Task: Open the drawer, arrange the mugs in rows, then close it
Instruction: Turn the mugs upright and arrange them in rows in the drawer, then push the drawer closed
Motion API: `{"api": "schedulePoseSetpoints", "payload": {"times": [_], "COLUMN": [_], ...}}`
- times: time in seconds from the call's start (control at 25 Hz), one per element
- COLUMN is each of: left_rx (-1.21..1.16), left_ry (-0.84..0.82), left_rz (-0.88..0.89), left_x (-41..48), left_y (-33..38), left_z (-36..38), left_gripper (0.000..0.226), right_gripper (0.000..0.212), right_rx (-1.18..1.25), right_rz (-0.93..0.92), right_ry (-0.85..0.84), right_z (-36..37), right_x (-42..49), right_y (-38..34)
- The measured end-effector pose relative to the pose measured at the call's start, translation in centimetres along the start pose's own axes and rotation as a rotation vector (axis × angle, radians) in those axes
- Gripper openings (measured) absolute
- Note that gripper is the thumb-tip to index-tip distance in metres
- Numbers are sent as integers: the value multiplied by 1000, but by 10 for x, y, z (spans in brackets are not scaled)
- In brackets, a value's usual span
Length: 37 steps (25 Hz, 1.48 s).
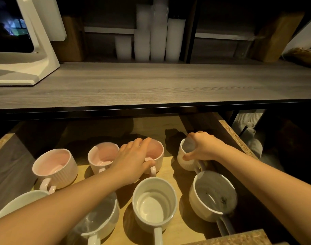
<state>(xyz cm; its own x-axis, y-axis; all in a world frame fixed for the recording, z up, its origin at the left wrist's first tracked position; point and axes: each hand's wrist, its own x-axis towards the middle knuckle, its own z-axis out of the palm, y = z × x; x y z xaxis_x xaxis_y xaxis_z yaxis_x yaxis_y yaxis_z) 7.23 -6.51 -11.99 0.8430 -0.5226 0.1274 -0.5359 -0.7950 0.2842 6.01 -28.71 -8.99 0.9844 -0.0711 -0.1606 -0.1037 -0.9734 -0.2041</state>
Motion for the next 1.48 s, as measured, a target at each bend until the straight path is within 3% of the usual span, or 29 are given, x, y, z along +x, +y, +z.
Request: {"api": "schedulePoseSetpoints", "payload": {"times": [0.2, 0.32, 0.52, 0.68, 0.88, 1.12, 1.28, 1.48], "left_rx": [57, 91, 229, 286, 132, 79, 147, 171], "left_ry": [-65, -125, -197, -168, -153, -104, 12, 90], "left_rz": [-20, -63, 88, 129, 90, -50, -42, 7], "left_x": [-1, 4, -18, -74, -157, -205, -209, -189], "left_y": [6, 12, 28, 46, 43, 27, 25, 12], "left_z": [-4, -31, -91, -120, -129, -106, -98, -94], "left_gripper": [63, 67, 48, 48, 46, 65, 107, 102], "right_gripper": [77, 73, 55, 44, 44, 72, 75, 71], "right_rx": [-37, -109, -241, -191, -66, -70, -53, -71], "right_rz": [14, 0, -168, -324, -465, -496, -455, -446], "right_ry": [-34, 35, 66, 67, 139, 215, 335, 340], "right_z": [-3, -17, -45, -47, -27, -1, 13, 11], "right_x": [-5, -13, -53, -107, -179, -211, -207, -183], "right_y": [-5, -20, -64, -95, -112, -113, -108, -109]}}
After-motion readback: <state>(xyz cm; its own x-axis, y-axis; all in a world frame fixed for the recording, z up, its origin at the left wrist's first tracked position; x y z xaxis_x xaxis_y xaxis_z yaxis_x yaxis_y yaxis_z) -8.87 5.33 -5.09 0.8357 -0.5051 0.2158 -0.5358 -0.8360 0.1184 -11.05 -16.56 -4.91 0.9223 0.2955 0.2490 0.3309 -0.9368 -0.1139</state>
